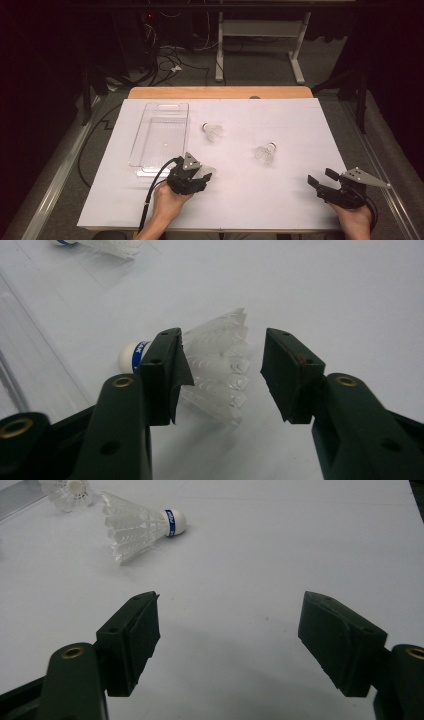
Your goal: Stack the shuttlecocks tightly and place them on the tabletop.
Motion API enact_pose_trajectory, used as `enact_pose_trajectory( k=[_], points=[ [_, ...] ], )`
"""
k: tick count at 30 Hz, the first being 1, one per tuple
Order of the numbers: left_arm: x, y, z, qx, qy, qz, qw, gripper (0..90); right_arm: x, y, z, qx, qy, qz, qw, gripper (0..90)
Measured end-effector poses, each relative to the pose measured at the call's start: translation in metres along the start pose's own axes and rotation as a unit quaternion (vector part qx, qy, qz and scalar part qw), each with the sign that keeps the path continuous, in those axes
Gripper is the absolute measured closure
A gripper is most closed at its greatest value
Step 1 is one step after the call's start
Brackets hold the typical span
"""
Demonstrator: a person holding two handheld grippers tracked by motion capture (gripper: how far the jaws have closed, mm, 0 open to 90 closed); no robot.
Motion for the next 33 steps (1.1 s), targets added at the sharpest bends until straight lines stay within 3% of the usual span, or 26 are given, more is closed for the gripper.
enact_pose_trajectory(
  k=[14,18,25,33],
  points=[
    [0.0046,-0.0009,0.0041,-0.001,-0.012,0.018,0.9998,63.5,0.0006,0.0006,0.0005,-0.002,0.0,0.004,1.0,25.0],
    [0.0054,-0.0022,0.0041,-0.001,-0.007,0.022,0.9997,65.9,0.0005,0.0002,0.0003,0.0,-0.001,0.002,1.0,25.0],
    [0.0063,-0.0066,0.0016,0.012,-0.012,0.038,0.9991,75.0,0.0003,-0.0001,0.0004,0.001,-0.003,0.0,1.0,24.8],
    [0.0061,-0.0084,0.0021,0.008,-0.006,0.045,0.9989,87.2,0.0,-0.0004,0.001,0.002,-0.006,-0.001,1.0,24.7]
  ],
)
Point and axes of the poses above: each handheld gripper's, and its own axes: x roughly forward along the jaws, y roughly out of its underside, z roughly to its left, the point moved 4 cm from there along x, roughly forward along the jaws, and after that the axes turned 12 degrees about y, right-handed, at the moved point
